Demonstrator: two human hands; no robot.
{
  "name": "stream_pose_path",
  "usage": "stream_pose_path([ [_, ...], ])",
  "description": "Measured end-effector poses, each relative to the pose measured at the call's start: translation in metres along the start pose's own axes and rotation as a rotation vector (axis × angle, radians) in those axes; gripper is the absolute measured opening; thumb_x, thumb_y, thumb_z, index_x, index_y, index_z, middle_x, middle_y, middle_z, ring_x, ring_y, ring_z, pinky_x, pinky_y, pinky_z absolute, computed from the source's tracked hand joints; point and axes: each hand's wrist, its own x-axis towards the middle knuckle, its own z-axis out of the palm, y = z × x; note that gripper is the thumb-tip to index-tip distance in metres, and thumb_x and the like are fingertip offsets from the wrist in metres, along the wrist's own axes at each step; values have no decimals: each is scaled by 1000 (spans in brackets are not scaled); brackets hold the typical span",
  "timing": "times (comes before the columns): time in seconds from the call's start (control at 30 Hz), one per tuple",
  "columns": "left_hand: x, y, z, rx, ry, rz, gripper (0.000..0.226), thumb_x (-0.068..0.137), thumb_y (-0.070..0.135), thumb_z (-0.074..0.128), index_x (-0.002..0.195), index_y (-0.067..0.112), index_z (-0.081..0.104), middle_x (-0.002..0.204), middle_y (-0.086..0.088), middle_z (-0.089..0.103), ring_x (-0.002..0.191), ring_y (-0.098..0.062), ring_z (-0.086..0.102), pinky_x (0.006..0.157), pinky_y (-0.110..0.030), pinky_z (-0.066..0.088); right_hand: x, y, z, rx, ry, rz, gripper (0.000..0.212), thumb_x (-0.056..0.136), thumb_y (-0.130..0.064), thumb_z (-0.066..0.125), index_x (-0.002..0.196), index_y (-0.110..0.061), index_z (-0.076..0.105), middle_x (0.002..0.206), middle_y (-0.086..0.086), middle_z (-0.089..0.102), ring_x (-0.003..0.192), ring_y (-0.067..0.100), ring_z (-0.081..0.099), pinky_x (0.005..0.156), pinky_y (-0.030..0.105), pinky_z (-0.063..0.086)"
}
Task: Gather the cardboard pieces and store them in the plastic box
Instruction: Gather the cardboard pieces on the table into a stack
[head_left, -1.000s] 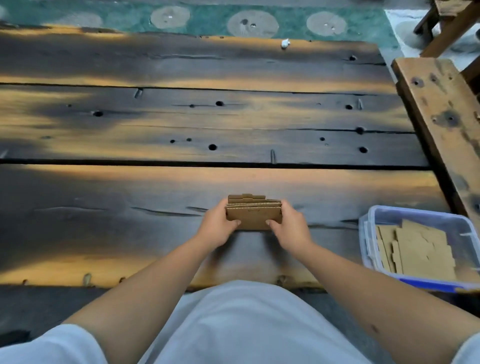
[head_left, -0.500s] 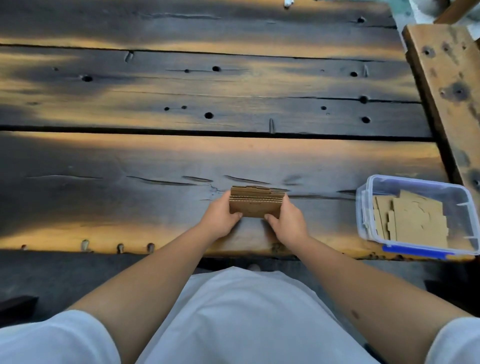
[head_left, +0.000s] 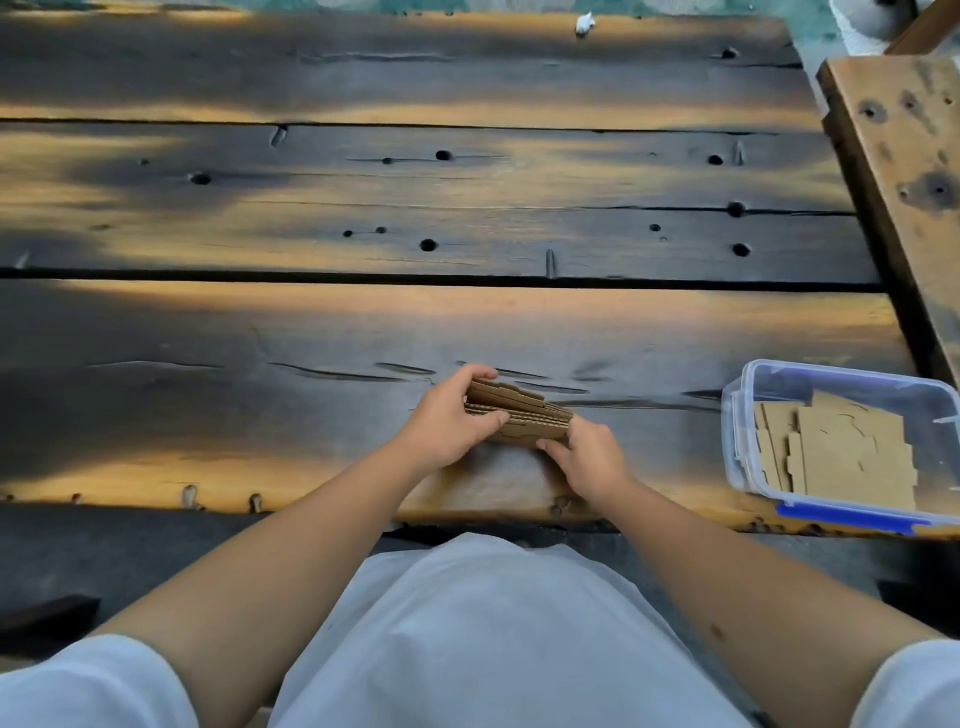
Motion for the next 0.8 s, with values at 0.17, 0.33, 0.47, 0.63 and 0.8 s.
stream_pose_path([
  [0.17,7,39,-7,792,-40,405,43,87,44,55,129,38,48,115,8,59,110,-19,49,90,-41,34,2,1,-5,-31,-13,-73,25,87,-29,68,109,-17,65,99,10,72,93,33,64,67,30,40],
  [0.33,11,54,12,973,-124,445,31,95,36,47,125,31,50,113,2,58,109,-26,48,84,-40,32,6,1,-7,-80,-34,-80,26,88,-30,66,107,-13,62,100,13,71,95,35,62,71,36,44],
  [0.47,16,48,10,840,-61,348,23,99,28,39,108,27,60,104,4,62,103,-25,49,80,-37,28,4,0,-9,-51,-54,-118,28,89,-29,64,116,-20,62,105,8,71,98,30,62,77,36,49],
  [0.63,16,24,-23,477,29,238,18,96,19,51,108,19,65,107,-1,65,108,-25,49,90,-39,38,6,-2,-13,-26,-91,-111,34,91,-27,62,125,-28,60,107,2,72,100,26,63,82,37,51],
  [0.8,9,2,-40,-128,123,-39,14,96,8,51,103,12,62,97,-2,63,87,-11,56,74,-16,42,7,-2,-12,-21,-92,-55,50,92,-29,63,139,-26,50,114,7,70,107,27,62,88,37,50],
])
